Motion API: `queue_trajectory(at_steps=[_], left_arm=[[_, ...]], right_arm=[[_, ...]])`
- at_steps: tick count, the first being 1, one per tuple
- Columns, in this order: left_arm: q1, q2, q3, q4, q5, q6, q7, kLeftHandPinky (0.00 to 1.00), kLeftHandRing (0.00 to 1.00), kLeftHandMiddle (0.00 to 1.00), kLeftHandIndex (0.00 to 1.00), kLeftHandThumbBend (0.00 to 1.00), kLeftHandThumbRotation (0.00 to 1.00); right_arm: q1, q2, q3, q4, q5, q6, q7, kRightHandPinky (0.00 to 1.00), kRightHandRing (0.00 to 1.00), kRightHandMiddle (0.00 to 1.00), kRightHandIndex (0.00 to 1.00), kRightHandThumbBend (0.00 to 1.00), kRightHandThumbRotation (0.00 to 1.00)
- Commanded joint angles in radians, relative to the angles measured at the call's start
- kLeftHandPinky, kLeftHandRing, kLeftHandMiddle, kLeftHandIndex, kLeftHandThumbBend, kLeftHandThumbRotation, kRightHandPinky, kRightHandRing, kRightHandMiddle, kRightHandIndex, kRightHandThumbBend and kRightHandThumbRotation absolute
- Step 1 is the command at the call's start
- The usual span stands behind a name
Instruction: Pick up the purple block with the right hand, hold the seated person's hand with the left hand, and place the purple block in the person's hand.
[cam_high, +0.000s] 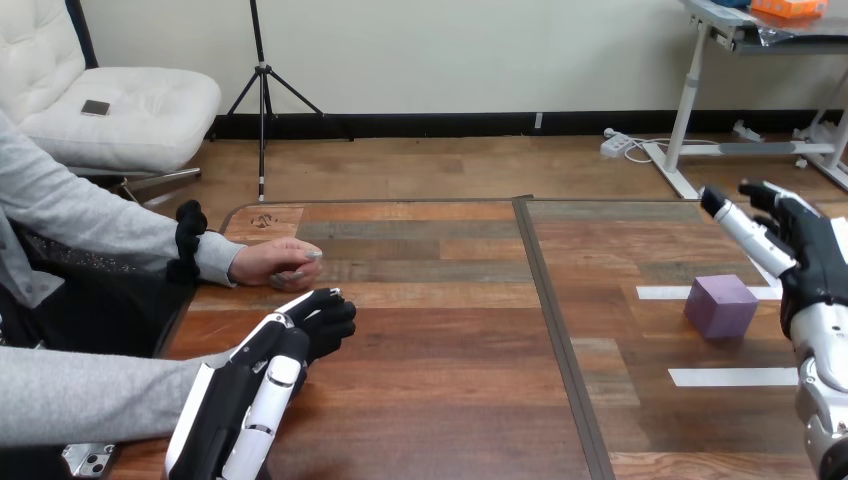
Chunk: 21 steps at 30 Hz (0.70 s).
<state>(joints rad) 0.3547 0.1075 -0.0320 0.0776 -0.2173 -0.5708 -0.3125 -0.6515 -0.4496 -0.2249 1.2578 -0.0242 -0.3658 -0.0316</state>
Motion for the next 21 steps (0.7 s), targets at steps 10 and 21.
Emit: queue_trajectory(at_steps=[10,21], left_arm=[[-0.024,-0.023,0.001,-0.019,0.012,-0.032,0.006,0.82,0.78,0.78,0.77,0.48,0.84],[-0.025,-0.018,-0.003,-0.024,0.019,-0.031,0.01,0.81,0.78,0.78,0.77,0.5,0.84]], right_arm=[[-0.117,-0.051,0.046,0.015,-0.061,0.058,-0.027,0.88,0.95,0.96,0.9,0.9,0.56],[-0.12,-0.056,0.085,0.019,-0.109,0.113,-0.023,0.92,0.99,1.0,0.95,0.98,0.55]])
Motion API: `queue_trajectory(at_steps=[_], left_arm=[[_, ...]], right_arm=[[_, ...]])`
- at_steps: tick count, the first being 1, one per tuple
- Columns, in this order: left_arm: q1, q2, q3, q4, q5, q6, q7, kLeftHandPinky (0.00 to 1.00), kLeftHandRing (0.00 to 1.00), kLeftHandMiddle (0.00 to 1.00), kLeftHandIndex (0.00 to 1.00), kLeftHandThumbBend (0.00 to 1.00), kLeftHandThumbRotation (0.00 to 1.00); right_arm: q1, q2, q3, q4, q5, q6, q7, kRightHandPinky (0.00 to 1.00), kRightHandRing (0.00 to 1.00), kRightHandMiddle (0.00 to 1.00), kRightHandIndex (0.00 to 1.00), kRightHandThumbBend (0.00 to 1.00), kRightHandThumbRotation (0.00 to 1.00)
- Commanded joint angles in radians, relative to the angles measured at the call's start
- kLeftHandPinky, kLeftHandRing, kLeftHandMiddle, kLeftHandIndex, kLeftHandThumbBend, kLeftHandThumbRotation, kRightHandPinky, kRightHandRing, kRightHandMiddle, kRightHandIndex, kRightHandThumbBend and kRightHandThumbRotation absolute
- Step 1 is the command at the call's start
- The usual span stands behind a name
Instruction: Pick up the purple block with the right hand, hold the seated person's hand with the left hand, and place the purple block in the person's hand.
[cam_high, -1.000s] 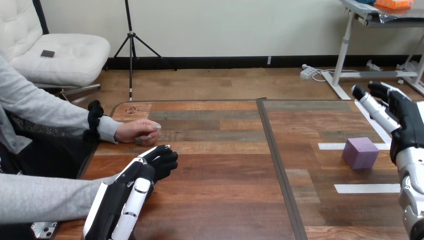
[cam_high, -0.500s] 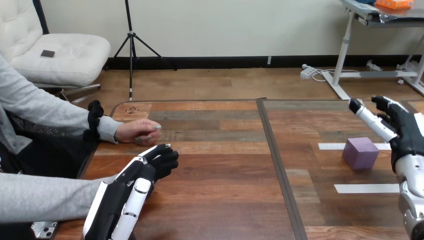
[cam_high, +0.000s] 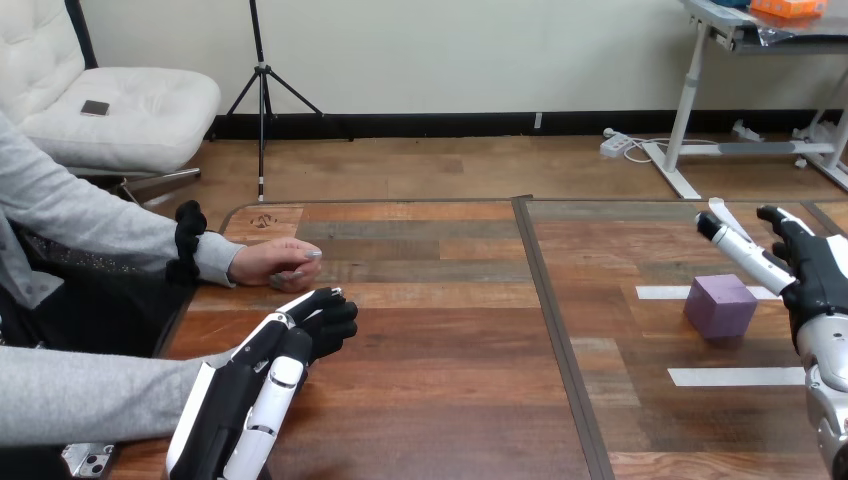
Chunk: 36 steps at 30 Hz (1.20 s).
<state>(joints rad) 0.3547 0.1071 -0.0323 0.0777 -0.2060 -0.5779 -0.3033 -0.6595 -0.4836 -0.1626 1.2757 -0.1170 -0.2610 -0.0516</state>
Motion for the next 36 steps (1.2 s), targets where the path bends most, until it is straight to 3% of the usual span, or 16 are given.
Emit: queue_trajectory(at_steps=[1,10,23,28,36], left_arm=[[-0.025,-0.017,-0.002,-0.024,0.008,-0.023,0.0,0.81,0.78,0.78,0.77,0.5,0.84],[-0.021,-0.014,-0.001,-0.033,0.005,-0.013,0.0,0.81,0.78,0.78,0.78,0.5,0.85],[-0.024,-0.019,-0.001,-0.031,0.004,-0.014,0.005,0.79,0.77,0.77,0.77,0.5,0.84],[-0.028,-0.014,0.0,-0.026,0.0,-0.021,-0.004,0.79,0.77,0.77,0.77,0.49,0.84],[-0.026,-0.014,0.002,-0.034,-0.003,-0.015,-0.003,0.79,0.77,0.76,0.76,0.45,0.84]], right_arm=[[-0.112,-0.021,0.022,0.001,-0.016,0.01,-0.001,0.92,0.99,1.0,0.95,0.99,0.55],[-0.104,-0.012,0.033,0.006,-0.023,0.035,0.02,0.94,1.0,1.0,0.99,1.0,0.46],[-0.095,0.003,0.081,0.012,-0.068,0.088,-0.004,0.96,1.0,1.0,0.99,1.0,0.37],[-0.09,0.011,0.084,0.014,-0.066,0.093,0.0,0.96,1.0,1.0,0.99,1.0,0.34],[-0.081,0.017,0.118,0.019,-0.099,0.107,-0.012,0.93,1.0,1.0,0.99,1.0,0.3]])
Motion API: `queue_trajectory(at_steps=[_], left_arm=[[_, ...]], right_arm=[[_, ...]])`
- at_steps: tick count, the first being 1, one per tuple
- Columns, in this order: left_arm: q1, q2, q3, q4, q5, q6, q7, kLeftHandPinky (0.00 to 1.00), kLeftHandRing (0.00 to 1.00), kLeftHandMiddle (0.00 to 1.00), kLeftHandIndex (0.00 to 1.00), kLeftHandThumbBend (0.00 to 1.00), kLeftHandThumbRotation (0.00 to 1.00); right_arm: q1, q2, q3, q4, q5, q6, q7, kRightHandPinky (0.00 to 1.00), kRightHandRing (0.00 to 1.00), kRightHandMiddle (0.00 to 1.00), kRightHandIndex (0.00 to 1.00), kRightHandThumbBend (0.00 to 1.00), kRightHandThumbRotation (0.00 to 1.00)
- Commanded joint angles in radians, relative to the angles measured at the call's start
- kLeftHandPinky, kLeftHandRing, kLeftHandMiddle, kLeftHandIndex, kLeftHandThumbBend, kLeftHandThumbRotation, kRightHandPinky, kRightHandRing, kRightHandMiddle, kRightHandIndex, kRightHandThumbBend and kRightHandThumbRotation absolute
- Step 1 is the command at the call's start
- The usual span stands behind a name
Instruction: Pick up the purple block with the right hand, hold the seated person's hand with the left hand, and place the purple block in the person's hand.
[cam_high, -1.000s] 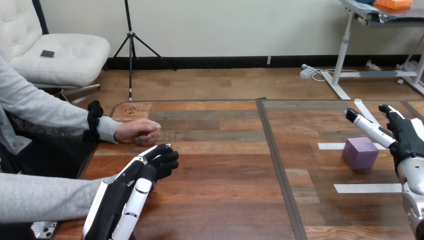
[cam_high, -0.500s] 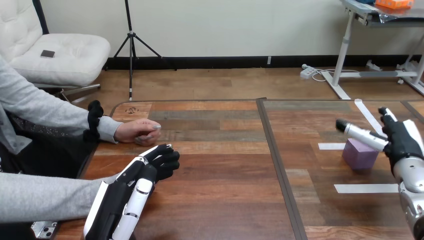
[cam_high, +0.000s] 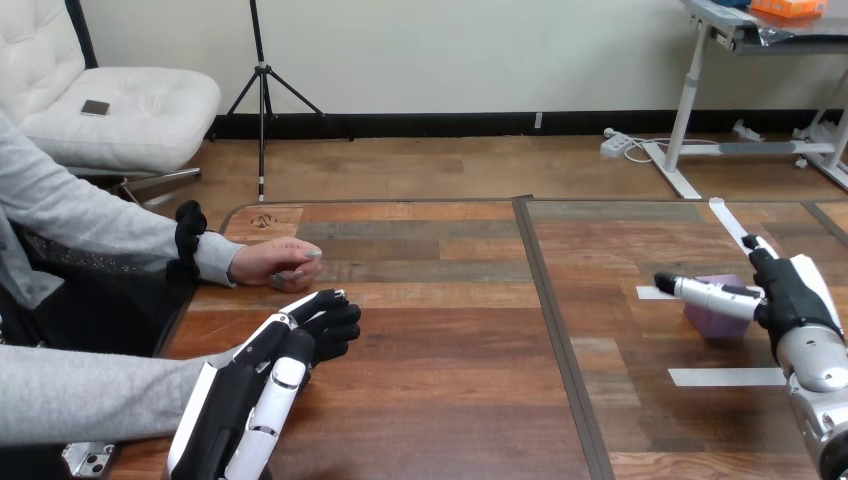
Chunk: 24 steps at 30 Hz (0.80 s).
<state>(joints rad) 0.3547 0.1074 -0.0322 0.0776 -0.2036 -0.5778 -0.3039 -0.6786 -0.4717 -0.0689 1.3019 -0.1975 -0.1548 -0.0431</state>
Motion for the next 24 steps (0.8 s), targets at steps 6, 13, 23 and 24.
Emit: queue_trajectory(at_steps=[6,13,23,24], left_arm=[[-0.032,-0.014,0.005,-0.026,-0.005,-0.022,-0.003,0.79,0.76,0.75,0.75,0.45,0.83],[-0.035,-0.015,0.007,-0.019,-0.006,-0.023,-0.004,0.79,0.76,0.75,0.75,0.46,0.83],[-0.035,-0.022,0.003,-0.026,-0.025,-0.01,-0.007,0.8,0.76,0.75,0.75,0.46,0.83],[-0.035,-0.023,0.002,-0.026,-0.027,-0.01,-0.008,0.8,0.76,0.75,0.74,0.46,0.83]], right_arm=[[-0.054,0.01,0.045,-0.005,-0.039,0.002,-0.036,0.88,0.98,1.0,0.98,1.0,0.29],[-0.05,0.015,0.062,-0.003,-0.056,0.012,-0.042,0.86,0.97,1.0,0.97,1.0,0.27],[-0.044,0.02,0.077,-0.001,-0.063,0.026,-0.037,0.84,0.97,1.0,0.97,1.0,0.26],[-0.044,0.021,0.079,-0.001,-0.064,0.027,-0.039,0.84,0.97,1.0,0.97,1.0,0.25]])
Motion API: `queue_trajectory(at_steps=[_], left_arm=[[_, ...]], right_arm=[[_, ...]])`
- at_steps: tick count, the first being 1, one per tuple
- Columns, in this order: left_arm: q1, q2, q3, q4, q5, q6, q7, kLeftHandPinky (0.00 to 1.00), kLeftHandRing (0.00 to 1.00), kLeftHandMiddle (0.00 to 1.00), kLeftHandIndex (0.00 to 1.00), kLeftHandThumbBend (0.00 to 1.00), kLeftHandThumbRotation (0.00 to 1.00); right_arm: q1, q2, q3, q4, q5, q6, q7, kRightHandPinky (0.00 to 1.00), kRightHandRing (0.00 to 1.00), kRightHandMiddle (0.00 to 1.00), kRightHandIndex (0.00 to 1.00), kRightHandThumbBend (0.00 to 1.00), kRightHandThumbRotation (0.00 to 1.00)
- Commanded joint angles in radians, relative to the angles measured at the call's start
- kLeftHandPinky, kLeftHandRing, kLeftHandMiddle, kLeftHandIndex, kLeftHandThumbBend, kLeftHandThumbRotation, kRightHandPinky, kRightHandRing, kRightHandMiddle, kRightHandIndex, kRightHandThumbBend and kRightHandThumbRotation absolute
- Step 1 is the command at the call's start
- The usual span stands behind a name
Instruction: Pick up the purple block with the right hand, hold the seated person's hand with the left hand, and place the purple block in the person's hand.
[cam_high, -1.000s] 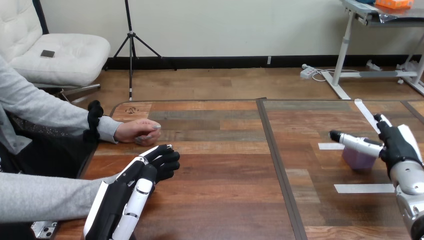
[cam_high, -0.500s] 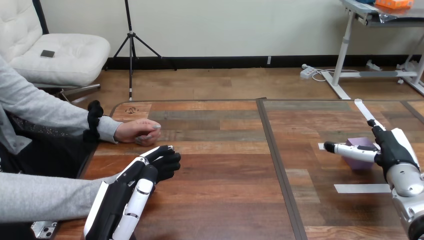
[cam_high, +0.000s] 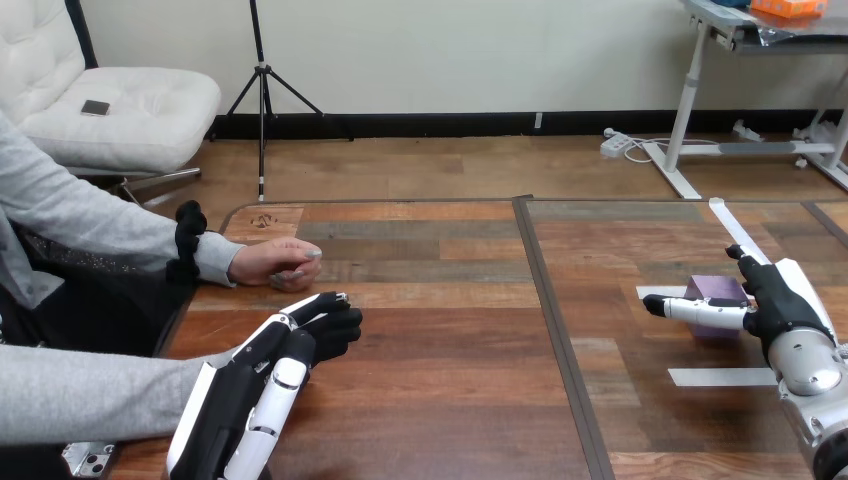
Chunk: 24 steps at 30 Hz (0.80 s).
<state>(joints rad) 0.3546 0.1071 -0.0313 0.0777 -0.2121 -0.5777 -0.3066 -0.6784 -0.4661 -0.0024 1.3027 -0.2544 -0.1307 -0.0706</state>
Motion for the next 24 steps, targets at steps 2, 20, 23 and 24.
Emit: queue_trajectory(at_steps=[2,20,23,24], left_arm=[[-0.036,-0.026,0.002,-0.024,-0.02,-0.013,-0.002,0.8,0.76,0.74,0.74,0.45,0.83],[-0.044,-0.024,0.003,-0.021,-0.018,-0.017,0.003,0.79,0.74,0.73,0.72,0.5,0.86],[-0.045,-0.024,0.003,-0.02,-0.018,-0.02,0.002,0.78,0.74,0.73,0.72,0.51,0.86],[-0.045,-0.025,0.003,-0.02,-0.018,-0.021,0.003,0.78,0.74,0.73,0.72,0.51,0.86]], right_arm=[[-0.042,0.016,0.02,-0.001,-0.014,0.004,-0.018,0.84,0.97,1.0,0.96,1.0,0.24],[-0.028,0.023,0.047,-0.002,-0.036,-0.012,-0.075,0.81,0.92,0.94,0.89,1.0,0.05],[-0.026,0.024,0.051,-0.002,-0.04,-0.015,-0.087,0.8,0.9,0.92,0.88,1.0,0.03],[-0.025,0.024,0.053,-0.002,-0.043,-0.017,-0.094,0.79,0.89,0.91,0.87,1.0,0.02]])
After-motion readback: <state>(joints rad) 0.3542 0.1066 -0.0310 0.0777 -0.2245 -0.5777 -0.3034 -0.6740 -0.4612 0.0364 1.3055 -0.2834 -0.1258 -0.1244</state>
